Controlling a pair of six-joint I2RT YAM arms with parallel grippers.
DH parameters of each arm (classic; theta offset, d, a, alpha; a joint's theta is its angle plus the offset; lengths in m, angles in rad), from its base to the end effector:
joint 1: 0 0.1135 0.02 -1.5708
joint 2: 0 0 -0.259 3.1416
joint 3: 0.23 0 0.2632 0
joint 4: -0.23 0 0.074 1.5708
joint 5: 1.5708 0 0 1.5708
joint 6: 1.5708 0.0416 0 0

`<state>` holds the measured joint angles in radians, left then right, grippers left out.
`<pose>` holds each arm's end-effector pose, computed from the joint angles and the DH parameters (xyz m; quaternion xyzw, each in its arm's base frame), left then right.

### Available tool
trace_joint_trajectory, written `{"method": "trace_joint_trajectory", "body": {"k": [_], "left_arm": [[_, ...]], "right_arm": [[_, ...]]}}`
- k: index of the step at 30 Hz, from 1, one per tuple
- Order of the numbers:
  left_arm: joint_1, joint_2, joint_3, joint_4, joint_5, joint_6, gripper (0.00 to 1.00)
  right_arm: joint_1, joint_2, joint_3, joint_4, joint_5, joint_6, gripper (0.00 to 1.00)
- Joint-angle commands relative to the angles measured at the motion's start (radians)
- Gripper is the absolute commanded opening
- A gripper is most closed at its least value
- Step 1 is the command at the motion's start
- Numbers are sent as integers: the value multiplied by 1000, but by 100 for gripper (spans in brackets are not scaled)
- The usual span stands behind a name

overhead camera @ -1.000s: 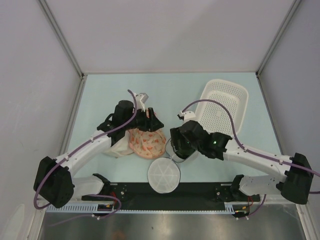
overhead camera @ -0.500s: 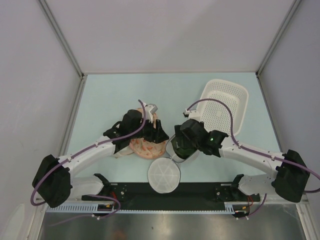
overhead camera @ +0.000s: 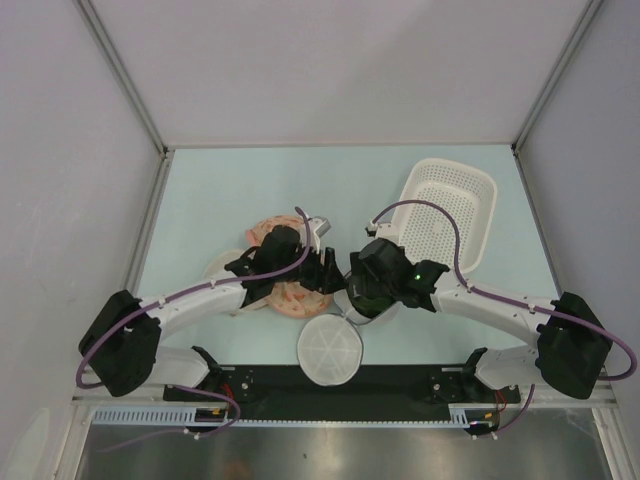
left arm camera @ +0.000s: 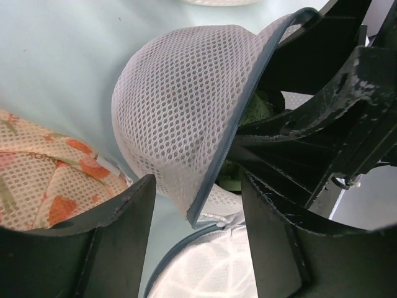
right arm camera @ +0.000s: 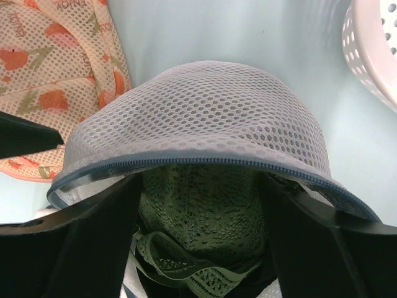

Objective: Unzip the laundry bag and remove the bra

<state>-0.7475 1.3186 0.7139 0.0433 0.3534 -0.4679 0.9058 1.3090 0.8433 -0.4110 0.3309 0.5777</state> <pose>0.2073 -0.2118 0.2078 0.2042 0.8414 -0.3981 0.3029 0.1843 0.2131 0.2151 -0.0962 0.9242 0.1125 0.3520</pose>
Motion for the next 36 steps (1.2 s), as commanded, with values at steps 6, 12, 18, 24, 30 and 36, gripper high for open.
{"method": "trace_joint_trajectory", "body": {"k": [6, 12, 18, 24, 30, 36], "left_arm": [[-19, 53, 5, 87, 22, -18, 36], [-19, 64, 18, 92, 7, -43, 0], [-19, 74, 27, 102, 10, -74, 0], [-19, 82, 32, 102, -4, -94, 0], [-19, 80, 42, 78, -28, -98, 0], [-18, 91, 78, 55, -42, -97, 0]], "right_arm": [[-8, -7, -4, 23, -24, 16, 54], [-12, -31, 0, 18, -88, 1, 14], [-10, -134, 3, 21, -174, -21, 0], [-11, -226, 30, -15, -239, -47, 0], [-13, -270, 66, -60, -355, -82, 0], [-15, -317, 76, -72, -532, -150, 0]]}}
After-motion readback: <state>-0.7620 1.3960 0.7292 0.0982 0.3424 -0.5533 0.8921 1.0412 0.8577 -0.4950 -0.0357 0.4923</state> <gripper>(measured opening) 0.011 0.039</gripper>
